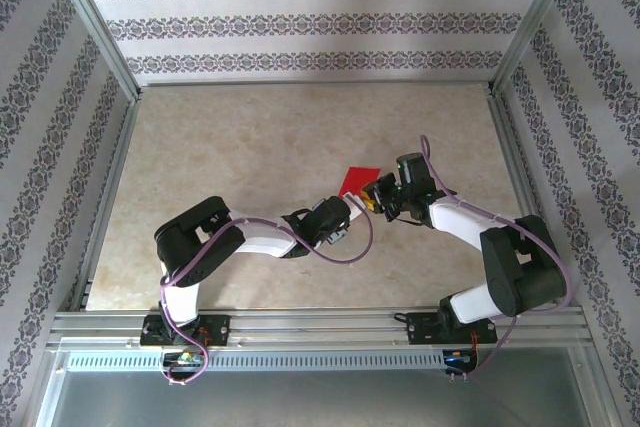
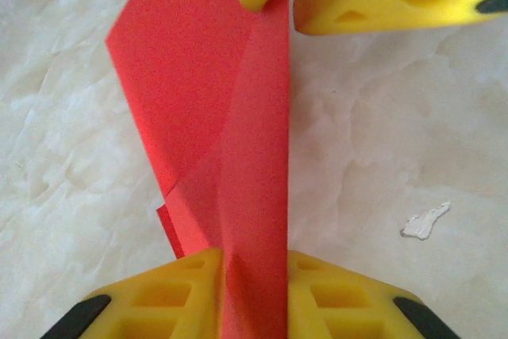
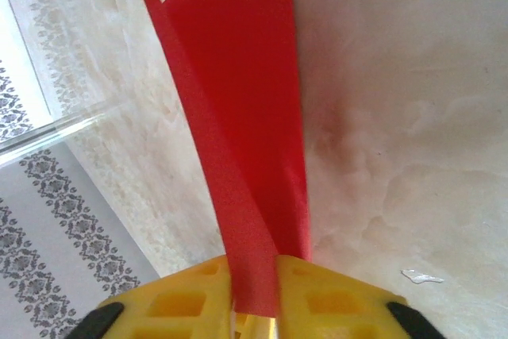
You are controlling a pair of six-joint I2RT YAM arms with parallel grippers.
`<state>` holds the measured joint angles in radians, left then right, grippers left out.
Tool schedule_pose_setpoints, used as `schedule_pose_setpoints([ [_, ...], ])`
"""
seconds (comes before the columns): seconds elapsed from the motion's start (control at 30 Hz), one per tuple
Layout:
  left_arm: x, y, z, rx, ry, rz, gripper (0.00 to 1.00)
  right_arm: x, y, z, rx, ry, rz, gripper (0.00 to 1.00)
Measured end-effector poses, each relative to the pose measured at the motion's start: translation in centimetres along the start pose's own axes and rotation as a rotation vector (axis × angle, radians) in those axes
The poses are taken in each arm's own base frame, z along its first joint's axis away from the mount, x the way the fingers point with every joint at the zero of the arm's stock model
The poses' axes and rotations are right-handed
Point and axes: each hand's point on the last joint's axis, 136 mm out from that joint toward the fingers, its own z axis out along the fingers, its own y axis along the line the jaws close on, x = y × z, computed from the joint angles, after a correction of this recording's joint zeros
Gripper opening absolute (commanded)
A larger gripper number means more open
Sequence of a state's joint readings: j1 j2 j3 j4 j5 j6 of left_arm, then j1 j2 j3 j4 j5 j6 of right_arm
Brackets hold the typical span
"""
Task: Fold a paper plane with a square sheet of paper (pick it up from the middle)
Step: Fold the wing for the fifth time at the center of the table.
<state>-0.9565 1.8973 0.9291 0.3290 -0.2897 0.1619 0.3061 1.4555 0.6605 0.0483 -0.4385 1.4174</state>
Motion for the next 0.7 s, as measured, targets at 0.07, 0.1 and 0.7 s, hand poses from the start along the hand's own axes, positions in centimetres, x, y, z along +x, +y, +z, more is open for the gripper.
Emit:
schedule_pose_setpoints([
  [0.07, 0.2, 0.0, 0.0, 0.001, 0.003, 0.004, 0.18, -0.1, 0.0, 0.0, 0.001, -0.002, -0.006, 0.34],
  [0.1, 0.3, -0.1, 0.0, 0.001, 0.006, 0.006, 0.18, -0.3, -0.2, 0.0, 0.004, -0.002, -0.008, 0.37],
  [0.7, 1.8, -0.7, 0.0, 0.027, 0.021, 0.050, 0.17, -0.2, -1.1, 1.4, 0.103, 0.098, -0.124, 0.49],
])
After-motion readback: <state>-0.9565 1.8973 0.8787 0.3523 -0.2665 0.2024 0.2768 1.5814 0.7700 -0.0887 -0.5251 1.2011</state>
